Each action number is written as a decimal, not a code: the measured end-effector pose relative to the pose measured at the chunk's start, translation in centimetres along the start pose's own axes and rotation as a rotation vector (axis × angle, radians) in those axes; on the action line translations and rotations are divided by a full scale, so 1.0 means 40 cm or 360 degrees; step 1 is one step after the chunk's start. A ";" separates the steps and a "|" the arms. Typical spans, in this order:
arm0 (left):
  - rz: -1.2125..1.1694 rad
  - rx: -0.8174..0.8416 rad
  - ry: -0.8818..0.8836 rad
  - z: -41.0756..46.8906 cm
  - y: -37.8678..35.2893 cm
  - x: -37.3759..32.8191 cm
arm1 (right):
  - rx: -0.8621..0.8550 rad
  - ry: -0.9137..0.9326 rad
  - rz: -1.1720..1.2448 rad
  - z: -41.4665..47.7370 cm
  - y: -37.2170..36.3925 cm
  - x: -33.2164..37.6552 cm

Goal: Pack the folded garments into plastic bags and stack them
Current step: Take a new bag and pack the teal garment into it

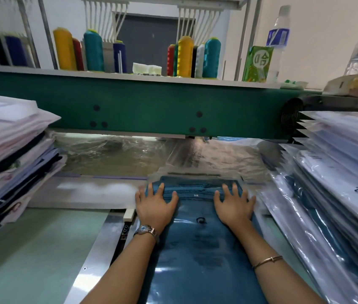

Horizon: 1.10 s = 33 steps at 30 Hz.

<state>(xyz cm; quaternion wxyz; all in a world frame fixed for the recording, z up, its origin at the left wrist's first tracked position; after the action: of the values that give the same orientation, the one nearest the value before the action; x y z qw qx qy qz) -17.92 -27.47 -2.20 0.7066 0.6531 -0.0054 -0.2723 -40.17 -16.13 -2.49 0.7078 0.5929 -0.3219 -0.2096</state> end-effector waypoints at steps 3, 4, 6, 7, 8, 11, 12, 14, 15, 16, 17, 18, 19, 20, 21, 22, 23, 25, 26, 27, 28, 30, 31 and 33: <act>-0.0009 -0.0072 0.0071 0.001 0.006 0.020 | -0.0133 -0.0158 -0.0058 -0.011 0.022 -0.021; -0.0014 -0.0095 0.0098 0.003 0.007 0.027 | -0.0181 -0.0191 -0.0061 -0.013 0.029 -0.026; -0.0020 -0.0102 0.0123 0.006 0.006 0.037 | -0.0243 -0.0229 -0.0031 -0.019 0.035 -0.035; -0.0021 -0.0091 0.0122 0.006 0.004 0.038 | -0.0247 -0.0246 -0.0012 -0.022 0.034 -0.036; -0.0022 -0.0080 0.0126 0.005 0.001 0.036 | -0.0246 -0.0260 0.0005 -0.026 0.032 -0.035; 0.0096 -0.0087 0.0140 -0.007 0.008 0.020 | -0.0266 -0.0231 0.0029 -0.041 0.041 -0.010; 0.0179 -0.0096 0.0120 -0.013 0.016 0.007 | -0.0314 -0.0178 0.0017 -0.047 0.055 0.005; 0.0328 -0.0050 0.0000 -0.027 0.034 -0.032 | -0.0449 0.0003 0.0025 -0.068 0.090 0.046; 0.0366 0.0036 -0.0090 -0.038 0.040 -0.057 | -0.0497 0.0087 0.0031 -0.081 0.103 0.065; 0.0382 0.0165 -0.0191 -0.051 0.043 -0.083 | -0.0510 0.0154 0.0027 -0.095 0.110 0.084; 0.0385 0.0337 -0.0295 -0.070 0.040 -0.107 | -0.0472 0.0161 0.0038 -0.111 0.110 0.098; 0.0376 0.0504 -0.0398 -0.095 0.040 -0.129 | -0.0363 0.0122 0.0100 -0.124 0.099 0.111; 0.0345 0.0631 -0.0494 -0.127 0.041 -0.147 | -0.0189 0.0053 0.0227 -0.137 0.078 0.120; 0.0301 0.0710 -0.0572 -0.160 0.048 -0.160 | 0.0021 0.0021 0.0364 -0.149 0.054 0.137; 0.0279 0.0759 -0.0627 -0.196 0.052 -0.165 | 0.0220 0.0044 0.0497 -0.172 0.029 0.157; 0.0300 0.0786 -0.0652 -0.237 0.054 -0.164 | 0.0372 0.0119 0.0587 -0.203 0.011 0.177; 0.0351 0.0788 -0.0652 -0.279 0.053 -0.154 | 0.0460 0.0180 0.0697 -0.239 0.000 0.190; 0.0395 0.0758 -0.0659 -0.361 0.050 -0.134 | 0.0554 0.0232 0.0882 -0.310 -0.011 0.191; 0.0358 0.0744 -0.0677 -0.398 0.046 -0.126 | 0.0541 0.0271 0.0872 -0.340 -0.010 0.185; 0.0305 0.0722 -0.0697 -0.431 0.044 -0.117 | 0.0503 0.0325 0.0781 -0.364 -0.008 0.178; 0.0270 0.0691 -0.0717 -0.460 0.043 -0.109 | 0.0480 0.0370 0.0689 -0.385 -0.007 0.164; 0.0265 0.0604 -0.0744 -0.498 0.038 -0.083 | 0.0475 0.0439 0.0402 -0.419 -0.012 0.125; 0.0269 0.0557 -0.0744 -0.509 0.039 -0.063 | 0.0463 0.0474 0.0219 -0.435 -0.016 0.103; 0.0315 0.0465 -0.0748 -0.519 0.046 -0.023 | 0.0410 0.0450 0.0069 -0.462 -0.010 0.047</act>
<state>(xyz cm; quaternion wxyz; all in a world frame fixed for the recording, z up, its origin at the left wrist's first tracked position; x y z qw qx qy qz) -10.47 -7.99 -3.21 0.6076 0.6632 -0.2718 -0.3423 -25.78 -4.47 -4.15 0.6686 0.6949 -0.2562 -0.0660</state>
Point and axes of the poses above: each hand's wrist, its own z-axis towards the middle knuckle, its own y-axis out of the back of the hand, x = y × z, the point moved 7 cm from there along z, towards the middle knuckle, and after that the axes turned 6 degrees about x, right-handed, at the moved point
